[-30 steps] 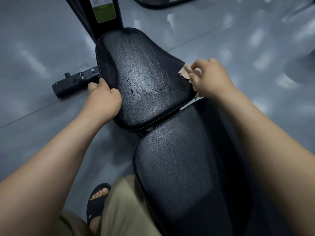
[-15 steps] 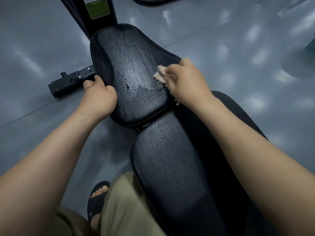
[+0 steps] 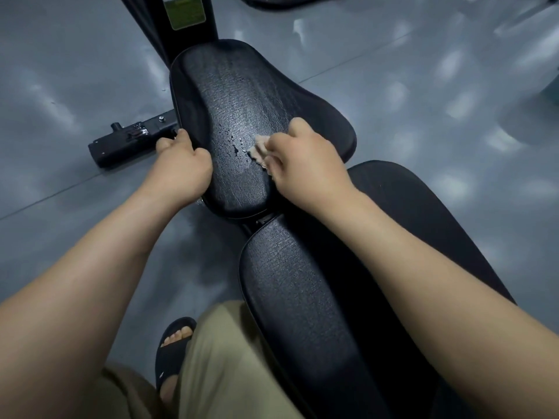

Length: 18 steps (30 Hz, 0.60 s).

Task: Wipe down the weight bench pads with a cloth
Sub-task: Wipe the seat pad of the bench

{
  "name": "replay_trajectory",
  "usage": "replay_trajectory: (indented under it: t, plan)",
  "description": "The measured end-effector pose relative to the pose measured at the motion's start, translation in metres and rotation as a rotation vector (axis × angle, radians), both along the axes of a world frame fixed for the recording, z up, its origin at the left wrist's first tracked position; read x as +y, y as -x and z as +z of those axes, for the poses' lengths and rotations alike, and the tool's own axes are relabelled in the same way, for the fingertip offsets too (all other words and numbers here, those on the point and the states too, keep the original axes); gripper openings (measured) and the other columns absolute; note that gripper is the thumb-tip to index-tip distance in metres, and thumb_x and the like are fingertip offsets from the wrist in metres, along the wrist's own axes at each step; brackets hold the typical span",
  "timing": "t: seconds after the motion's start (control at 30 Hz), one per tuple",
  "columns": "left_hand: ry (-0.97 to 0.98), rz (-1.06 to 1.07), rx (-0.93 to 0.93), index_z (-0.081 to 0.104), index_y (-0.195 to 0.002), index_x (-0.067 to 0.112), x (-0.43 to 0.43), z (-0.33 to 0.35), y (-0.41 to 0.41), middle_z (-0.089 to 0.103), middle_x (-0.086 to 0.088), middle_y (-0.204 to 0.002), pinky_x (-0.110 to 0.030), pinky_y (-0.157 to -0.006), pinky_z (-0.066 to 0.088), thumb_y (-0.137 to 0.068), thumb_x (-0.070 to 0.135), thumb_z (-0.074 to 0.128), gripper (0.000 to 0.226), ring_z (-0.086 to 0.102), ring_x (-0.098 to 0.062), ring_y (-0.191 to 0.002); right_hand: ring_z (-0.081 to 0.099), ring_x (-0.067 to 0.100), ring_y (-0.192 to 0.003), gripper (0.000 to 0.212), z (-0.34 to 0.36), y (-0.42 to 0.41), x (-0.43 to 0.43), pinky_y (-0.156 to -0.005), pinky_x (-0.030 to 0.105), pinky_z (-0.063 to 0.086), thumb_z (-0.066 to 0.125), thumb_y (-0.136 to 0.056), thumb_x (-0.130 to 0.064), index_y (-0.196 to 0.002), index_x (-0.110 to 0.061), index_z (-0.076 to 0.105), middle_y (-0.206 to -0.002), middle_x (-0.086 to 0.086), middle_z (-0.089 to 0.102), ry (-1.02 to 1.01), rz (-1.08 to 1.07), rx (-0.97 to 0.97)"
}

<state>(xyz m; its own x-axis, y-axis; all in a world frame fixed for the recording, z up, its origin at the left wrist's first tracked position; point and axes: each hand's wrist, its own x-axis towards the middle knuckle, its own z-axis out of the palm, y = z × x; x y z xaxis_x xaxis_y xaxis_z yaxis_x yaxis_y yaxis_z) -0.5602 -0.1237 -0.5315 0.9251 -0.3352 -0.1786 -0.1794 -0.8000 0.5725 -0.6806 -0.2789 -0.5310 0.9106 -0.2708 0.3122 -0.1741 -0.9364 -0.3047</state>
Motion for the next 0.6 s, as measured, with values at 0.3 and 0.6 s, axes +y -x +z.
replay_trajectory:
  t: [0.3, 0.6]
  plan:
    - [-0.005, -0.007, 0.025, 0.044, -0.133, 0.005, 0.003, 0.001, 0.001, 0.036, -0.022, -0.139, -0.039, -0.109, 0.039, -0.099, 0.018, 0.032, 0.039, 0.049, -0.041, -0.12, 0.059, 0.045, -0.088, 0.027, -0.007, 0.009, -0.057, -0.077, 0.043, 0.046, 0.047, -0.101, -0.03, -0.108, -0.009, 0.062, -0.109, 0.02, 0.054, 0.003, -0.427, 0.05]
    - [-0.016, -0.004, 0.042, 0.047, -0.119, 0.004, 0.004, 0.005, -0.001, 0.04, -0.02, -0.131, -0.042, -0.104, 0.042, -0.097, 0.017, 0.033, 0.029, 0.052, -0.04, -0.109, 0.058, 0.036, -0.077, 0.018, -0.004, 0.004, 0.02, -0.064, 0.038, 0.046, 0.059, -0.094, -0.029, -0.102, -0.013, 0.064, -0.101, 0.01, 0.051, 0.029, 0.013, 0.01]
